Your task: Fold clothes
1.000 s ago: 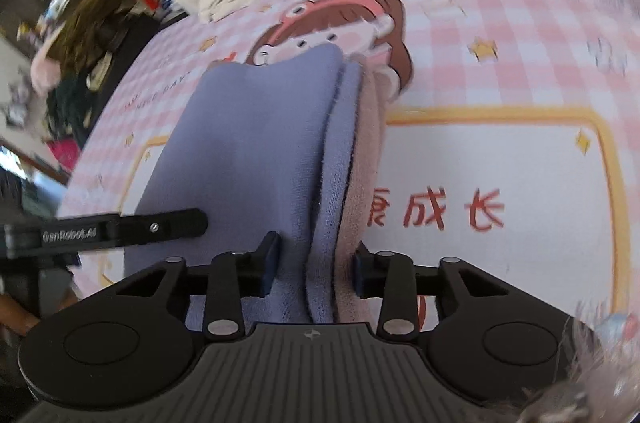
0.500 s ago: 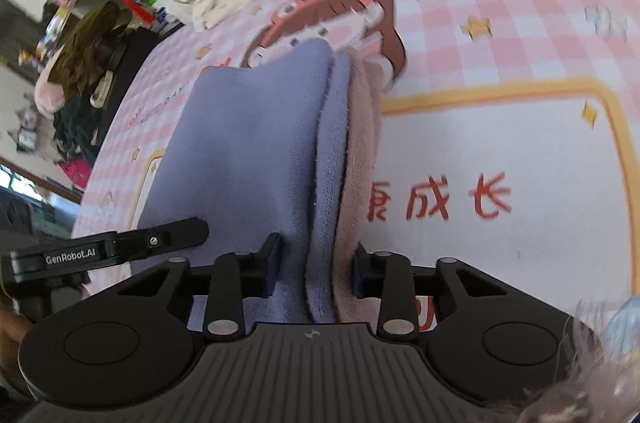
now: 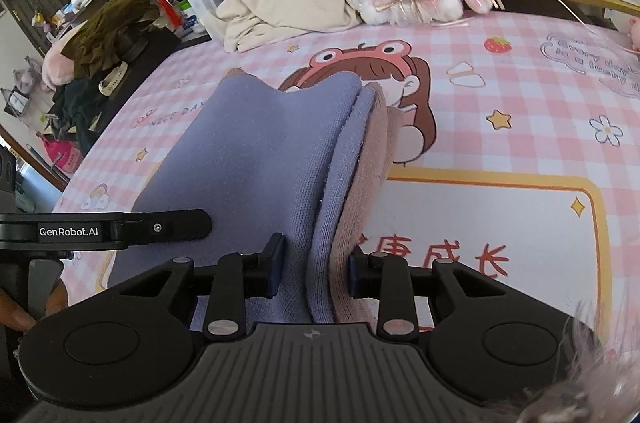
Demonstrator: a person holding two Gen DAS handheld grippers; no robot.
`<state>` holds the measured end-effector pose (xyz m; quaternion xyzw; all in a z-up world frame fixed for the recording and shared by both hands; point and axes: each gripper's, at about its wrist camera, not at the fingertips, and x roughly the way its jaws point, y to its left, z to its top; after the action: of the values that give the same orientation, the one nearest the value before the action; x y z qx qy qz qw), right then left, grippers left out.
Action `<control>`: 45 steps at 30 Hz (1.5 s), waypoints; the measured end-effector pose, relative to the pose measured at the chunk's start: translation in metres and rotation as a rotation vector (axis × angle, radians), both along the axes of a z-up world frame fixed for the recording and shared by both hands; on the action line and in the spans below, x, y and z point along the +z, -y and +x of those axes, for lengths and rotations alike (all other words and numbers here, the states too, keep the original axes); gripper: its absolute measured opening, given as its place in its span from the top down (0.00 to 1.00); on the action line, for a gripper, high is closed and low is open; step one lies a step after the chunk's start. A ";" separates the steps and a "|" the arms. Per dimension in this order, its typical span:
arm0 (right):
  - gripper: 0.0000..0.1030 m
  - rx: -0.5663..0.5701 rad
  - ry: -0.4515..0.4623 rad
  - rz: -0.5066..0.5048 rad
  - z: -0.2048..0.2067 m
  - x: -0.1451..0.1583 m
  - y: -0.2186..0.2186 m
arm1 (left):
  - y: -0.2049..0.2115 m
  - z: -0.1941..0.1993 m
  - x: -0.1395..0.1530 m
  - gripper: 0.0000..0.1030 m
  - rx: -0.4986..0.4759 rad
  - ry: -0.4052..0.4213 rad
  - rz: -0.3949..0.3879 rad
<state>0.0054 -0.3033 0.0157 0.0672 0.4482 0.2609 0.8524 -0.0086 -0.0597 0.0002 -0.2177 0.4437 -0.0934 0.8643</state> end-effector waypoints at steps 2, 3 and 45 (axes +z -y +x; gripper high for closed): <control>0.73 -0.002 0.010 0.002 0.000 0.002 -0.005 | -0.006 0.000 0.003 0.51 -0.001 0.011 0.000; 0.73 -0.003 0.015 0.004 0.001 0.003 -0.008 | -0.009 0.000 0.004 0.51 -0.002 0.016 0.001; 0.72 -0.099 0.128 -0.030 0.146 -0.012 -0.122 | -0.124 0.153 -0.023 0.51 -0.049 0.090 -0.056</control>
<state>0.1513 -0.1812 0.0040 0.0600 0.3927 0.2155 0.8920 0.1441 0.0641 -0.0226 -0.2267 0.4067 -0.1366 0.8744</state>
